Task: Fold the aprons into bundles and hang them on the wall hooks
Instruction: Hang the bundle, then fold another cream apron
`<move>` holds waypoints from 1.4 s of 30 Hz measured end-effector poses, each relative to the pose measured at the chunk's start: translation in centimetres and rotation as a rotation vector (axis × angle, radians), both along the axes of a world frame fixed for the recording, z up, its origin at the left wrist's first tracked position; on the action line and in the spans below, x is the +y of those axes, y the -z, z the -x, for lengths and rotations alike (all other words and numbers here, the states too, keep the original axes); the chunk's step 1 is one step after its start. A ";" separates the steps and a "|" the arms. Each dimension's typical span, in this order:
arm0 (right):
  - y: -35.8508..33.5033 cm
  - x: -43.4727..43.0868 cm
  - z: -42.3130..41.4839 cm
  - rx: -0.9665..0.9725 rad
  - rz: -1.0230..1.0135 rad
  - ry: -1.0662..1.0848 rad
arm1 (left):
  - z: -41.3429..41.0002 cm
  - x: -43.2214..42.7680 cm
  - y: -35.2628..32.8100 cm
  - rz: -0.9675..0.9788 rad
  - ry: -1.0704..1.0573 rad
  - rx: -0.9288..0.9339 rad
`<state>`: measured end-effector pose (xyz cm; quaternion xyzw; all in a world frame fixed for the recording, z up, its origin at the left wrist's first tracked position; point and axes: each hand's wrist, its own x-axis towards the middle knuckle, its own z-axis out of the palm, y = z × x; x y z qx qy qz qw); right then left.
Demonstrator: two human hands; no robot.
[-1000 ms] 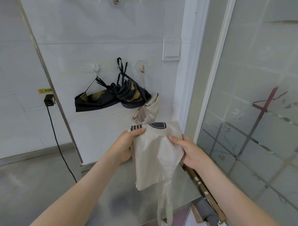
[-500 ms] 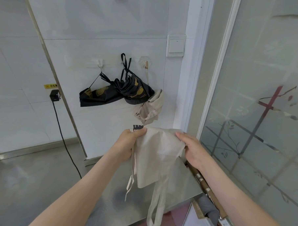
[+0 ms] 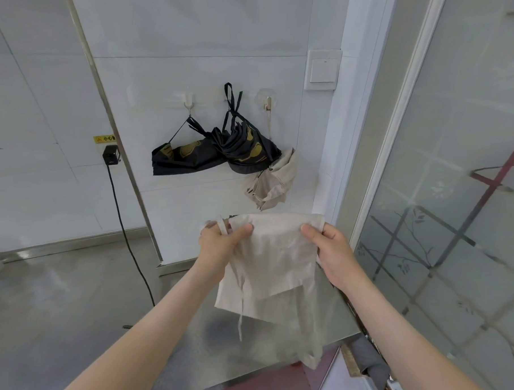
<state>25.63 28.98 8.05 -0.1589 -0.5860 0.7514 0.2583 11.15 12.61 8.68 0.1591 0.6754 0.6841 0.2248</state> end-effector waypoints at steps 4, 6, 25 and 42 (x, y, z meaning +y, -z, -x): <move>-0.1 -0.1 1.1 0.007 0.020 0.003 | -0.6 -0.4 -0.5 -0.108 0.005 -0.055; -0.2 0.0 1.5 0.018 0.035 0.003 | -0.5 -0.7 -0.2 -0.100 0.025 -0.026; 15.6 1.8 9.3 -0.824 -0.328 -0.249 | 5.1 -1.3 16.0 0.091 -0.338 -0.612; 27.4 -3.3 8.7 -1.066 -1.159 -0.270 | 8.0 -3.6 25.1 0.650 -0.196 -0.180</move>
